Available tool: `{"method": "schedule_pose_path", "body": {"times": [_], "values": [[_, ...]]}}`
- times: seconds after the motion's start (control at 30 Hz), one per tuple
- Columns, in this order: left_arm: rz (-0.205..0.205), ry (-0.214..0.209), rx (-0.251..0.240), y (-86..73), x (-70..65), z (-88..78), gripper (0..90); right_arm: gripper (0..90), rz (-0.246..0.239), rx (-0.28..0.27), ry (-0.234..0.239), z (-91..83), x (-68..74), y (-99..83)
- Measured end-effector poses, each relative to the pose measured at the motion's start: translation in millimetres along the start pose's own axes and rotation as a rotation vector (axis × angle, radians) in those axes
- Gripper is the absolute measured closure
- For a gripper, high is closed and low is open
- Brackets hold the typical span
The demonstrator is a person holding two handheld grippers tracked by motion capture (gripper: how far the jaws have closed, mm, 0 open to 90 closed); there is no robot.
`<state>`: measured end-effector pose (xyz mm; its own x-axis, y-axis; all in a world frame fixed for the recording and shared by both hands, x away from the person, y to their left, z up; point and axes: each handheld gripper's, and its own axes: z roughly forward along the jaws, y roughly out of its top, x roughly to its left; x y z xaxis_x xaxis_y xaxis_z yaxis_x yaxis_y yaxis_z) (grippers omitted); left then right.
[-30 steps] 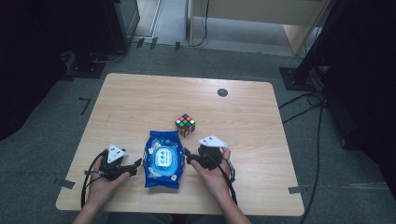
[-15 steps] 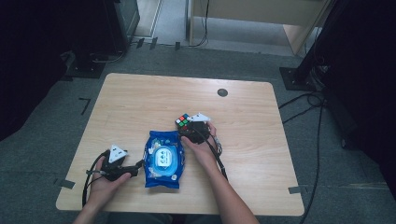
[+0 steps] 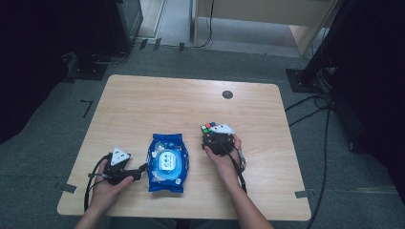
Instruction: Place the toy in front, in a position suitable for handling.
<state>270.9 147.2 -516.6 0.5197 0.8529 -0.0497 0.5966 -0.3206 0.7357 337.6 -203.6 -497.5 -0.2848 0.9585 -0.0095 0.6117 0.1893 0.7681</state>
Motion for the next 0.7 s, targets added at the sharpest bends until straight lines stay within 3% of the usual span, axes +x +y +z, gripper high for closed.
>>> {"method": "schedule_pose_path", "body": {"times": [0.1,0.27,0.37,0.47,0.57,0.7], "values": [[-0.001,0.0,-0.002,0.2,-0.6,0.3,22.1,34.6,0.055,-0.006,-0.043,-15.8,-10.9,-12.3],[-0.016,0.013,0.005,2.5,1.3,1.8,22.0,34.5,0.105,-0.006,-0.046,-33.2,-18.3,-29.4],[-0.011,0.035,0.019,7.4,0.9,5.2,22.0,33.8,0.105,-0.001,-0.025,-34.4,-21.2,-35.3],[-0.039,0.021,0.008,15.9,5.6,6.2,22.1,24.5,0.104,-0.037,-0.002,-40.2,-21.5,-36.1],[-0.062,0.013,-0.012,28.7,11.1,4.2,22.1,22.7,0.101,-0.095,-0.024,-55.6,-16.0,-30.1],[-0.066,-0.007,-0.052,44.2,10.6,1.1,23.2,24.9,0.053,-0.185,-0.011,-78.2,2.1,-17.4]]}}
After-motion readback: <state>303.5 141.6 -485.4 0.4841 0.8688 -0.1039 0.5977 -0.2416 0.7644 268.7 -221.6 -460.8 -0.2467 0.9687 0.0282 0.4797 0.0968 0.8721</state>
